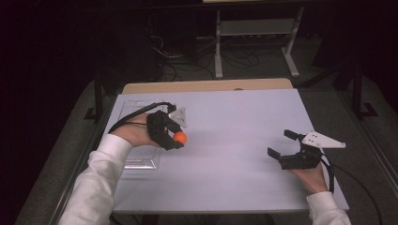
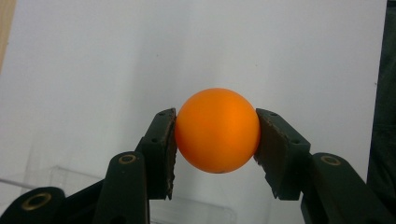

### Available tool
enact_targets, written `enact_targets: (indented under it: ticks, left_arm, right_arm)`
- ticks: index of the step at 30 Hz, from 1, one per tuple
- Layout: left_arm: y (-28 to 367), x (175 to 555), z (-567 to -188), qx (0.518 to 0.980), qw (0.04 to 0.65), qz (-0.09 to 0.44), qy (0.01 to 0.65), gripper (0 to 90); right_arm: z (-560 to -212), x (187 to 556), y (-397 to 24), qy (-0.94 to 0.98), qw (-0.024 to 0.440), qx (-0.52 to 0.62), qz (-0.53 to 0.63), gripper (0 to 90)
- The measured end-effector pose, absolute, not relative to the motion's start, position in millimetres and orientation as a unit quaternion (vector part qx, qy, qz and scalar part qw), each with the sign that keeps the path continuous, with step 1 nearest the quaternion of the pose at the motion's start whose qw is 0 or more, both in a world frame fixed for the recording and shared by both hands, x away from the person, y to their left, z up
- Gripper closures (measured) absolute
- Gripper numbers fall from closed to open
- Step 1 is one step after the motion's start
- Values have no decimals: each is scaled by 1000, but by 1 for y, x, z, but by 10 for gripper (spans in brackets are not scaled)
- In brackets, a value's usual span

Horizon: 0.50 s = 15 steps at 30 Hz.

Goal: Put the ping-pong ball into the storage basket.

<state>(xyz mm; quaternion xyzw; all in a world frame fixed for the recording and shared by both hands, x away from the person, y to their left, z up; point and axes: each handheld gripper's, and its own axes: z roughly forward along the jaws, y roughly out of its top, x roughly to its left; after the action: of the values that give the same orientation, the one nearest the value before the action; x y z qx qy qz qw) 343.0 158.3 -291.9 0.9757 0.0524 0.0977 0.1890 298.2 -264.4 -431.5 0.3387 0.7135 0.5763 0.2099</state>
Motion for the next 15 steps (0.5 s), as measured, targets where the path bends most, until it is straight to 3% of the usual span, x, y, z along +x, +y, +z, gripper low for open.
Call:
enact_targets:
  ticks: [15]
  left_arm:
    - [175, 345, -283, 976, 175, 107, 68, 511]
  right_arm:
    - [-431, 298, -264, 715, 211, 336, 576, 0]
